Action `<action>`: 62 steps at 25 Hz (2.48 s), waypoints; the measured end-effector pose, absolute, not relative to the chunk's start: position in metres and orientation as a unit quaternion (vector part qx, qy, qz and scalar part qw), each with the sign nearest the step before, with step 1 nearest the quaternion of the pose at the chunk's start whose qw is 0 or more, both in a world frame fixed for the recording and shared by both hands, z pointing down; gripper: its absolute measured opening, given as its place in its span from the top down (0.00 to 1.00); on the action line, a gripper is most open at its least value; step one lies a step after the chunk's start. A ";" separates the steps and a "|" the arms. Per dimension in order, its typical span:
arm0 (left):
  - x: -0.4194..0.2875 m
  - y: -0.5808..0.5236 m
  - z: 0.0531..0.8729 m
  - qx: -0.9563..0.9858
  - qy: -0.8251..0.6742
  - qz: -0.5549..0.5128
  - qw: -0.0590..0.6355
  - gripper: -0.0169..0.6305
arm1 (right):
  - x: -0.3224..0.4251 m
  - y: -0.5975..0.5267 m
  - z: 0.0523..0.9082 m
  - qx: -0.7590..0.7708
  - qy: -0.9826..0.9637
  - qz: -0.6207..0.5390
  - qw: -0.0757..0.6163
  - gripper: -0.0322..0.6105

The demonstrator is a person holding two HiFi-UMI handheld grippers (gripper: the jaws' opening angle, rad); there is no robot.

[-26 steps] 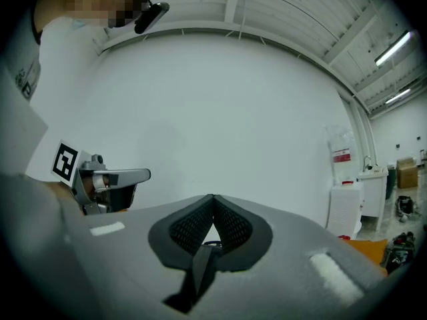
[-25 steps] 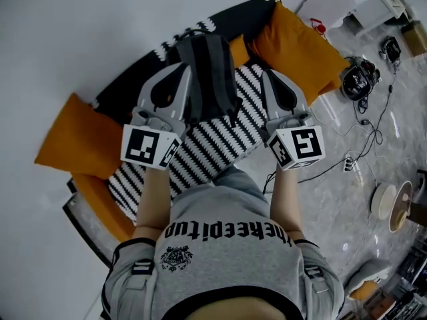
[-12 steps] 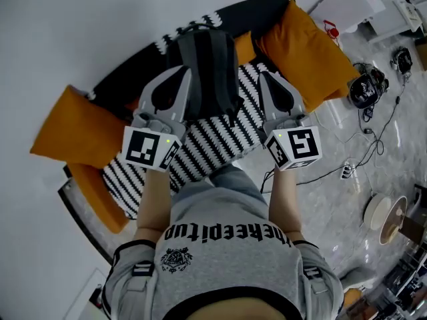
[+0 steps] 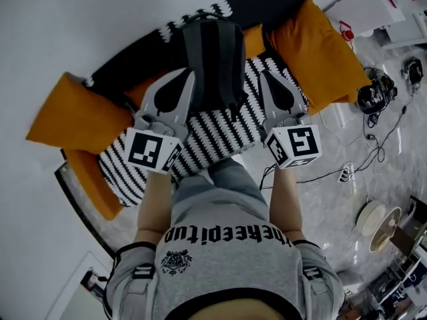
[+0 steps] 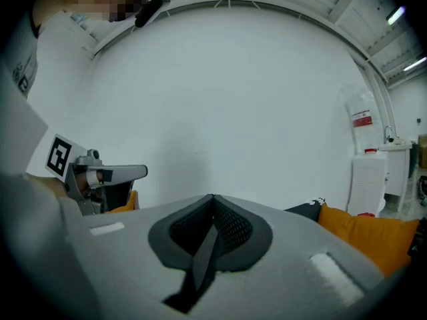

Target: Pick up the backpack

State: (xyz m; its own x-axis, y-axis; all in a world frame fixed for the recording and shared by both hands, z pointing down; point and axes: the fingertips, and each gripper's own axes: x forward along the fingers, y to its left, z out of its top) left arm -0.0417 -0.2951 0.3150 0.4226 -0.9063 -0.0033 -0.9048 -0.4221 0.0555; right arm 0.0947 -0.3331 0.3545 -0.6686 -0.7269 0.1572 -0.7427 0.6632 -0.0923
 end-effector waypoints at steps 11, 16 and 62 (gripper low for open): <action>-0.050 -0.293 0.343 0.830 -0.555 -0.009 0.048 0.95 | 0.079 -0.347 0.411 0.375 -0.915 0.115 0.099 0.95; -0.053 -0.289 0.351 0.830 -0.555 -0.008 0.054 0.95 | 0.070 -0.352 0.445 0.361 -0.913 0.141 0.127 0.95; -0.080 -0.264 0.473 0.807 -0.574 0.040 0.132 0.95 | 0.041 -0.440 0.726 0.298 -0.870 0.295 0.259 0.59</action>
State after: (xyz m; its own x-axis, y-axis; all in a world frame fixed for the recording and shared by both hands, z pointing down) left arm -0.0803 -0.2641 0.4725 0.3387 -0.9156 0.2165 -0.9369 -0.3070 0.1673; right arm 0.0407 -0.4405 0.7258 -0.6880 -0.3657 0.6269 -0.6713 0.6490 -0.3581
